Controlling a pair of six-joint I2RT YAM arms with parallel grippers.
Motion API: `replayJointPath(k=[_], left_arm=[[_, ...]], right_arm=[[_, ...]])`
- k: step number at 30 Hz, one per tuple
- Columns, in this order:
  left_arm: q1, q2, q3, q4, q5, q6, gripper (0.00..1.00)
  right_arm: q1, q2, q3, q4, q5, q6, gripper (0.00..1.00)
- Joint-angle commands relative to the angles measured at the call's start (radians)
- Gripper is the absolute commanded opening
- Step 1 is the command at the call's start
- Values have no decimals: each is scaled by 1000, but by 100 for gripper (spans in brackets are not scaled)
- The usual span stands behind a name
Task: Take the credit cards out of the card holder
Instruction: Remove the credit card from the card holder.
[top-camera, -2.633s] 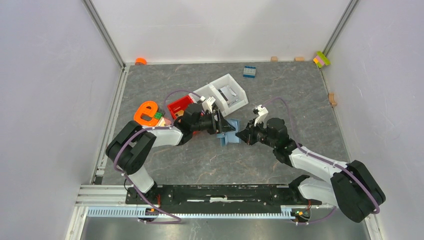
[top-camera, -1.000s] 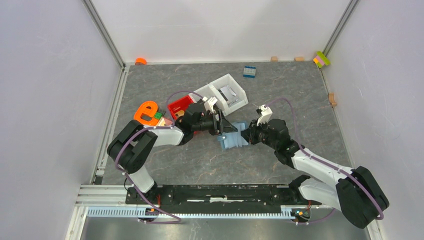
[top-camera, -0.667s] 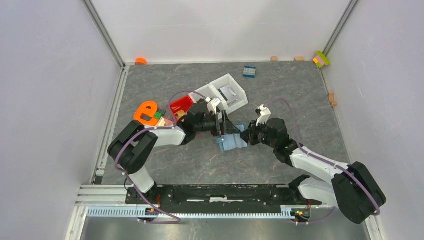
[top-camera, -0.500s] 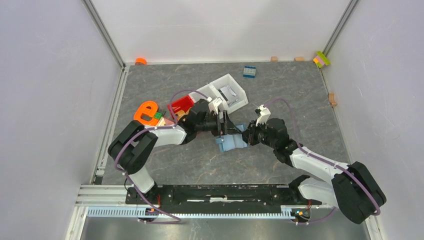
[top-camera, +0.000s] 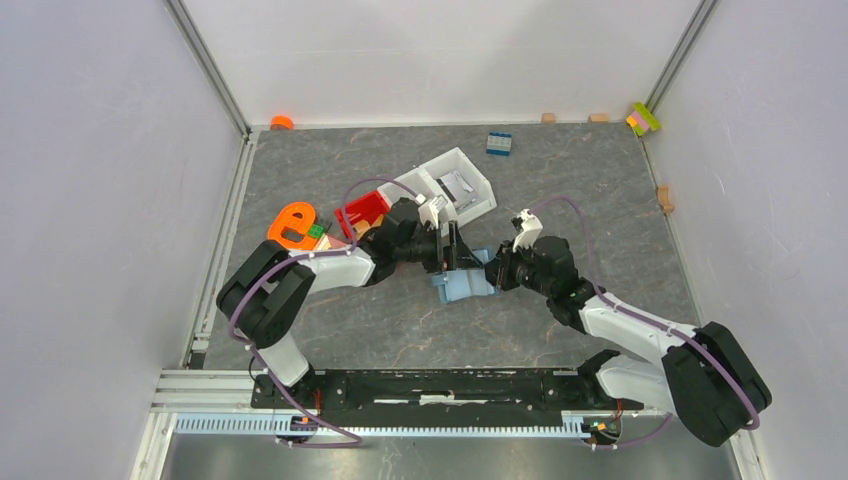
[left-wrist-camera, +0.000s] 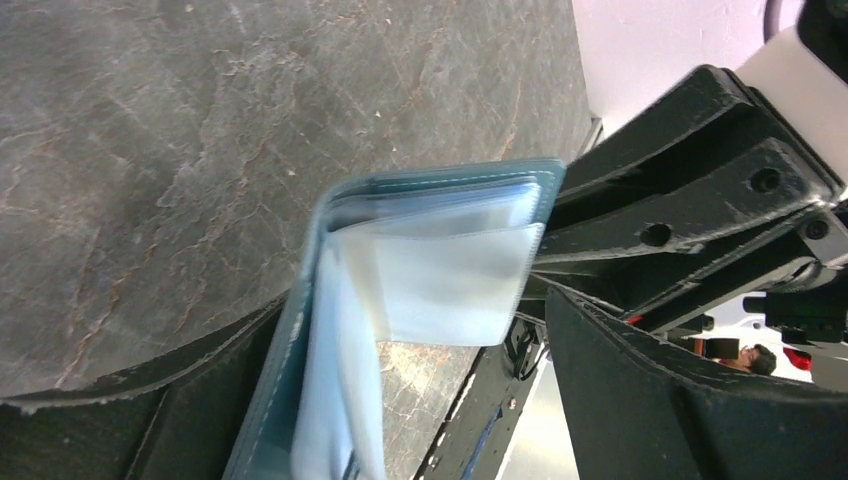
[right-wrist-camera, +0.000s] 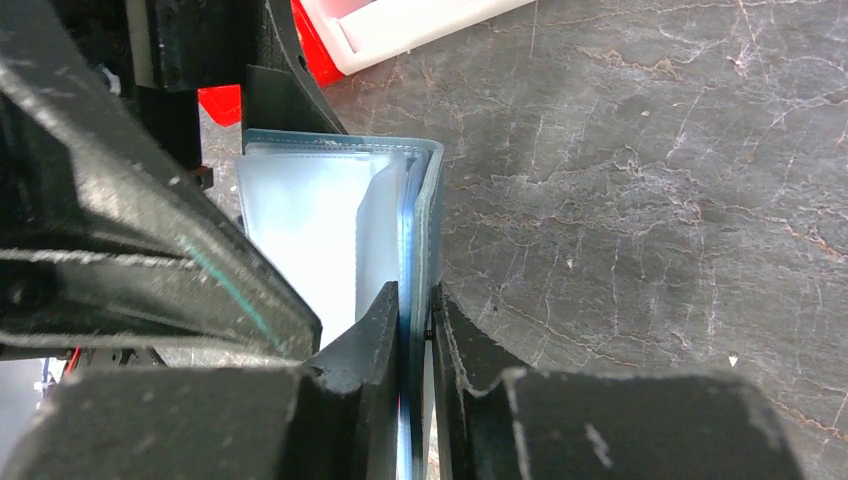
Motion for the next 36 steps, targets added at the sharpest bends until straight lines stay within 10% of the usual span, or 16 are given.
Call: replayJointPath(k=[1, 8, 18, 36], left_arm=[[-30, 12, 54, -16, 0, 57, 94], [-39, 23, 81, -79, -24, 85, 90], [-39, 45, 116, -148, -51, 106, 46], [-6, 92, 125, -158, -14, 69, 66]], right_arm=[[-4, 16, 38, 59, 16, 43, 19], [14, -21, -2, 115, 99, 165, 16], [29, -134, -22, 37, 310, 160, 13], [29, 6, 87, -148, 355, 128, 11]])
